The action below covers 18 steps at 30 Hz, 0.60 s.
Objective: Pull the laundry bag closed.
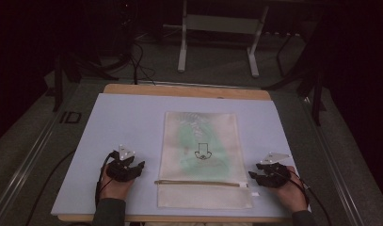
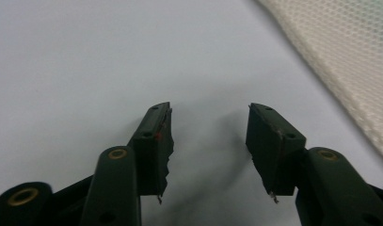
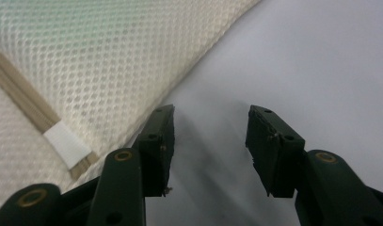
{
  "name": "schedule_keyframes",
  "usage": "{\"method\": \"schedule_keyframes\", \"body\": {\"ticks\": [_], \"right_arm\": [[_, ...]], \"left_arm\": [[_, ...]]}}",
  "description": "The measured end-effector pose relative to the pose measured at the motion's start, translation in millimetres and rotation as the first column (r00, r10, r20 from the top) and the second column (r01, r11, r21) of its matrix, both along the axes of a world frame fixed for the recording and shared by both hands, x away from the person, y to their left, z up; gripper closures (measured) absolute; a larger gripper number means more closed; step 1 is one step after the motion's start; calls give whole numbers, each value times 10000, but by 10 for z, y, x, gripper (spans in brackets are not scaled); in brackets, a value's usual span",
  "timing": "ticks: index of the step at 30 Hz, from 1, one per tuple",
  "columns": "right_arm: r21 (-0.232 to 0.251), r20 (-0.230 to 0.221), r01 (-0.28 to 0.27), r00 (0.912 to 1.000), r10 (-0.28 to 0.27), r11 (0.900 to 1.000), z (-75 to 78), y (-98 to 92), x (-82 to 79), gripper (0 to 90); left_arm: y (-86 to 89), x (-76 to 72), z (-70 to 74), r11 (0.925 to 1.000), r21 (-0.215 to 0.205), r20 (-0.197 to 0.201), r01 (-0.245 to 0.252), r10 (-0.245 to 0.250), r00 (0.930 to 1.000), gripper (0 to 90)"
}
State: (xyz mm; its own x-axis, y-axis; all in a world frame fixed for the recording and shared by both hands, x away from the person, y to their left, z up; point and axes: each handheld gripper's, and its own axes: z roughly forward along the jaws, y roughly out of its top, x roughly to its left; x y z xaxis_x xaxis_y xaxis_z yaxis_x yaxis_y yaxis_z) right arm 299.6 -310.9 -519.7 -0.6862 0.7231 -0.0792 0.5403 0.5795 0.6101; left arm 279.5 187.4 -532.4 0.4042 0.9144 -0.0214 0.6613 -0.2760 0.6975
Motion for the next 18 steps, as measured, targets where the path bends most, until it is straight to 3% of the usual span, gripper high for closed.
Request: {"method": "schedule_keyframes", "body": {"ticks": [18], "right_arm": [[-503, -202, -465, 9988, 455, 9977, 54, 45, -75, 577]], "left_arm": [[-37, -28, 23, 9973, -225, 122, 695, -693, 9975, 554]]}}
